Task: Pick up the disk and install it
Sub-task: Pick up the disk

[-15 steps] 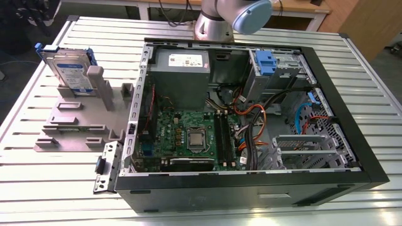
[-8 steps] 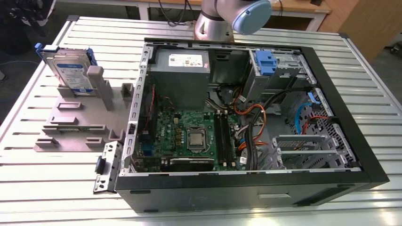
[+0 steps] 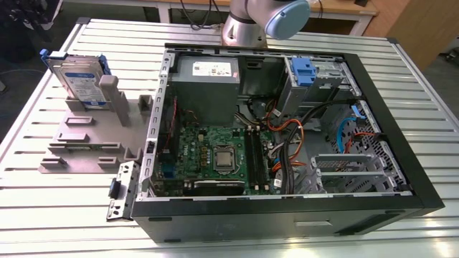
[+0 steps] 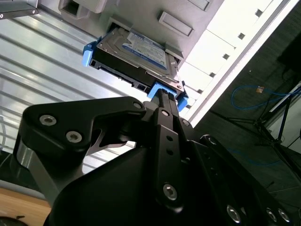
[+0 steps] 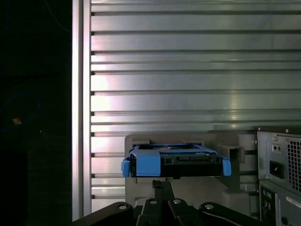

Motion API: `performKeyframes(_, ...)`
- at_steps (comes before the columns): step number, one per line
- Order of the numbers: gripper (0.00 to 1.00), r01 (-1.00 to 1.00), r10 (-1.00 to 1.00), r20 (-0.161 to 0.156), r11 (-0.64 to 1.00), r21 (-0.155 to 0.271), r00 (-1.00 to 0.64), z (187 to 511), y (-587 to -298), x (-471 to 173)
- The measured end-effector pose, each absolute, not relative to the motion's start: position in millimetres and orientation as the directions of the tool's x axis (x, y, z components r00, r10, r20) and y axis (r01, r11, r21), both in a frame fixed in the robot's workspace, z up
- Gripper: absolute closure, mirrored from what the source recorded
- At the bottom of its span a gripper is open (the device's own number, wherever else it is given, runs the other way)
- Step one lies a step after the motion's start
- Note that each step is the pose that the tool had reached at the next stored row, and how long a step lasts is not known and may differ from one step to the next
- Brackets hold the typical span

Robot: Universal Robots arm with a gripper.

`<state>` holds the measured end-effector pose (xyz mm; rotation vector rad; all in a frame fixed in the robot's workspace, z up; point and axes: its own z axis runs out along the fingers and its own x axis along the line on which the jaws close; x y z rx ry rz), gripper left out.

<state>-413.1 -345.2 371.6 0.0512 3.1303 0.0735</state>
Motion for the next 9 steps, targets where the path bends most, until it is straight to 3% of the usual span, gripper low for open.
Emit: performKeyframes(9, 0.89, 0.03, 0.03, -0.009, 0.998, 0.047, -0.999, 371.5, -345.2, -413.2)
